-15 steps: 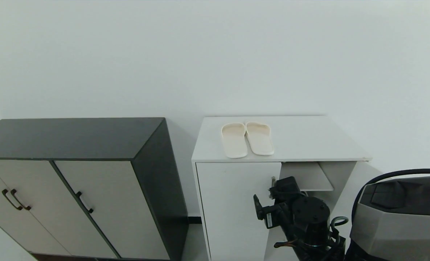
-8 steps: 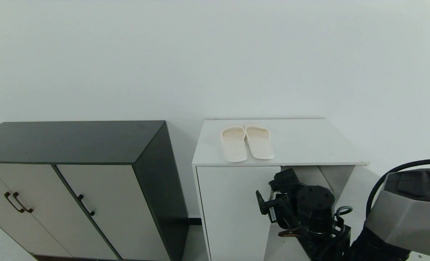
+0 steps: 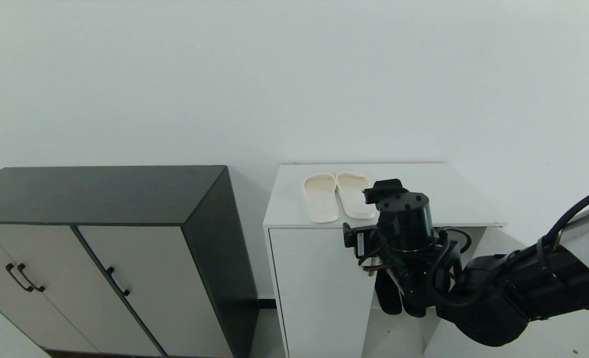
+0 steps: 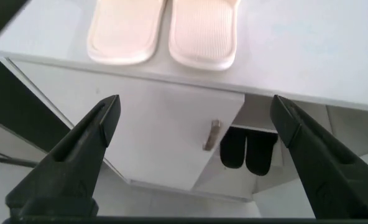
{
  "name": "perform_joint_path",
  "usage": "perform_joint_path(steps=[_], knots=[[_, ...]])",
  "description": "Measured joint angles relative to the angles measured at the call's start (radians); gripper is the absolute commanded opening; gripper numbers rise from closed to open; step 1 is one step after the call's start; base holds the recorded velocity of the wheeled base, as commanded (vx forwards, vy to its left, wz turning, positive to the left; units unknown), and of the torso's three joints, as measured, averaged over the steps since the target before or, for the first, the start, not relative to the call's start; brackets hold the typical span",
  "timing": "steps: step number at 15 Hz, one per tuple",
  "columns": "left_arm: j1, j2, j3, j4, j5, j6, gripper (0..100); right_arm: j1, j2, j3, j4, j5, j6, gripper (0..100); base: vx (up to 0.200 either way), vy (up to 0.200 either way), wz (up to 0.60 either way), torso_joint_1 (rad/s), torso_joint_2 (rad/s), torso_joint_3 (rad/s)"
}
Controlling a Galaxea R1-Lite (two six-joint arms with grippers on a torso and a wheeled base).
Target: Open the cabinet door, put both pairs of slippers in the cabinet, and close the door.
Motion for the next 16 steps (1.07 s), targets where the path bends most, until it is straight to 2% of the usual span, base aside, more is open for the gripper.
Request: perform_joint_path(steps=[3,6,16], knots=[[-0.001,0.000,0.000,0.000,0.000,0.000,0,0.016,-0.007,0.004,-0.041,0.014,0.006,100,0.000,0.000,0.00,0.000,0.00,0.000],[0.000,0.000,0.000,0.000,0.000,0.000,0,0.033,-0.006,0.051,-0.124,0.071,0.003,100,0.000,0.000,0.00,0.000,0.00,0.000],[-0.001,0.000,0.000,0.000,0.000,0.000,0,0.035,0.032,0.050,-0.130,0.062,0.002,100,0.200,0.000,0.00,0.005,0.00,0.000]])
